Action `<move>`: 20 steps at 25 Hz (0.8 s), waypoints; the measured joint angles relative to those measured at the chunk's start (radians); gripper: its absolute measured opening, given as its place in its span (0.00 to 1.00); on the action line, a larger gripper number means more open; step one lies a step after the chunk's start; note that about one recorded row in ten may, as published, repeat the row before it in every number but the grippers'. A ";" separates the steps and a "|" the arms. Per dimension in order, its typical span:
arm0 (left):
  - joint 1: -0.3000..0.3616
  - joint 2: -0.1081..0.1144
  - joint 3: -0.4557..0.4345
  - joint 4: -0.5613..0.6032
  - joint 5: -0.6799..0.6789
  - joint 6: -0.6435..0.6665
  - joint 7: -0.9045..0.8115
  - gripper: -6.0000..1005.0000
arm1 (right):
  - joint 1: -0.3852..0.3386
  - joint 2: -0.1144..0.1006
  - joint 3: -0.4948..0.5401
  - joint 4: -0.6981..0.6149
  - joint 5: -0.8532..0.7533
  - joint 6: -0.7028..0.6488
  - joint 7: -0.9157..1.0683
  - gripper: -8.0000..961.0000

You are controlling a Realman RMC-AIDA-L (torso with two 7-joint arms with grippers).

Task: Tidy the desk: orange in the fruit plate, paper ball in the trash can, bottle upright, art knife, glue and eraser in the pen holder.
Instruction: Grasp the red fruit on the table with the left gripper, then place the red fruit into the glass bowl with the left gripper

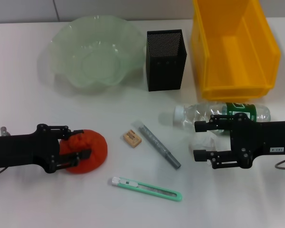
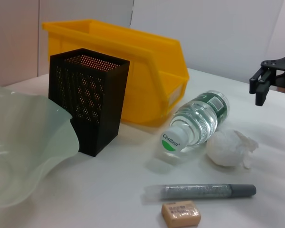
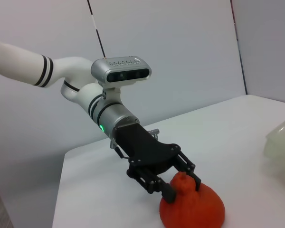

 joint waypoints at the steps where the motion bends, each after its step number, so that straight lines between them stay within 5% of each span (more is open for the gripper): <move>1: -0.001 -0.001 0.001 0.000 0.000 0.000 0.000 0.60 | 0.000 0.000 0.000 0.000 0.000 0.001 0.000 0.76; 12: -0.011 -0.014 -0.006 0.000 -0.007 0.029 0.000 0.26 | -0.005 -0.002 -0.001 0.000 0.000 0.002 0.000 0.76; 20: -0.024 -0.022 -0.063 0.000 -0.134 0.176 0.000 0.18 | -0.006 -0.002 -0.001 0.000 0.000 0.002 0.000 0.76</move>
